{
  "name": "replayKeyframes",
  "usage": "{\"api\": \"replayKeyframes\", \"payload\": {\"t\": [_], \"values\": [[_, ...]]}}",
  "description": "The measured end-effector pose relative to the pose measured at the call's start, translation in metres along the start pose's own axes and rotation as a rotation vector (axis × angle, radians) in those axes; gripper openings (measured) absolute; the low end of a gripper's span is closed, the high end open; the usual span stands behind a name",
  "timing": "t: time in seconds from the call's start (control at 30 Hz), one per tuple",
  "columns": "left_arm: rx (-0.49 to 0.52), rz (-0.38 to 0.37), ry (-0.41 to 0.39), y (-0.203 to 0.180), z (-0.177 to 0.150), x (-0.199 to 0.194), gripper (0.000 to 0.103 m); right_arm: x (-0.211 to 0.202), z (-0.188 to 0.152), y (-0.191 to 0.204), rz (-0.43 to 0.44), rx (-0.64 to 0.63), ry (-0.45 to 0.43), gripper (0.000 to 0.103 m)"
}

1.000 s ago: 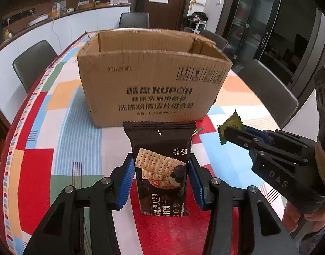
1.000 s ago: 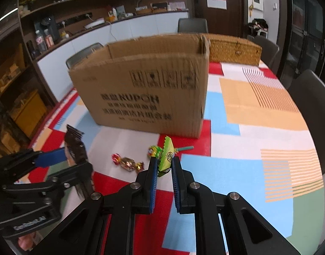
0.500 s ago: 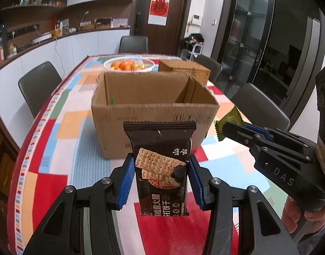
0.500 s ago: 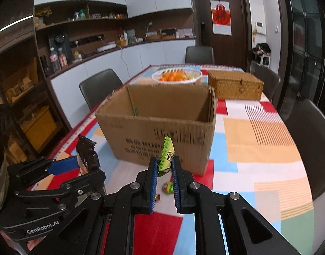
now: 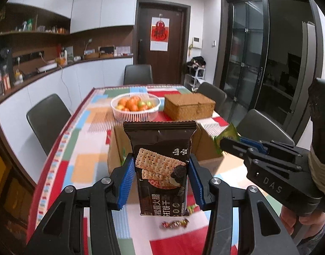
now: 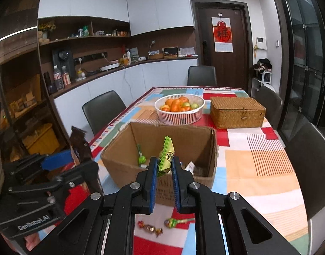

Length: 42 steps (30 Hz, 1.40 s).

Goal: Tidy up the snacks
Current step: 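Carry both snacks into the box and open both tools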

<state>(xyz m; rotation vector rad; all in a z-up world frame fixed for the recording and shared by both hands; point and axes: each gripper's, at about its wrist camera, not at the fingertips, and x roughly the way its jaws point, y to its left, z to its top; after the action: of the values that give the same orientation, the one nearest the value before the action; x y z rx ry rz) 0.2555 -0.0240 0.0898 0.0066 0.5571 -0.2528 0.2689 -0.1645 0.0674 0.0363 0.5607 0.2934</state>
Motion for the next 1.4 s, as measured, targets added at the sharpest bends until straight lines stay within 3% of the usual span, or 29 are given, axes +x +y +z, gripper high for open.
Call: {"api": "replayKeyframes", "payload": {"t": [0.4, 0.7, 1.17, 1.27, 1.3, 1.37, 1.4], "values": [[0.031, 0.061, -0.02, 0.014, 0.041, 0.035, 0.048, 0.03, 0.032, -0.009, -0.014, -0.022, 0.01, 0.015], [0.013, 0.072, 0.06, 0.024, 0.048, 0.084, 0.048, 0.067, 0.043, -0.015, -0.011, -0.021, 0.069, 0.015], [0.016, 0.064, 0.206, 0.029, 0.031, 0.143, 0.048, 0.12, 0.028, -0.029, -0.025, -0.01, 0.196, 0.015], [0.02, 0.083, 0.224, 0.03, 0.029, 0.148, 0.054, 0.129, 0.024, -0.031, -0.031, -0.014, 0.221, 0.015], [0.02, 0.088, 0.219, 0.03, 0.029, 0.146, 0.055, 0.131, 0.023, -0.032, -0.03, -0.014, 0.222, 0.015], [0.025, 0.103, 0.206, 0.028, 0.027, 0.14, 0.059, 0.13, 0.022, -0.033, -0.035, -0.01, 0.214, 0.03], [0.032, 0.103, 0.198, 0.027, 0.027, 0.136, 0.06, 0.128, 0.022, -0.033, -0.041, -0.008, 0.205, 0.033]]}}
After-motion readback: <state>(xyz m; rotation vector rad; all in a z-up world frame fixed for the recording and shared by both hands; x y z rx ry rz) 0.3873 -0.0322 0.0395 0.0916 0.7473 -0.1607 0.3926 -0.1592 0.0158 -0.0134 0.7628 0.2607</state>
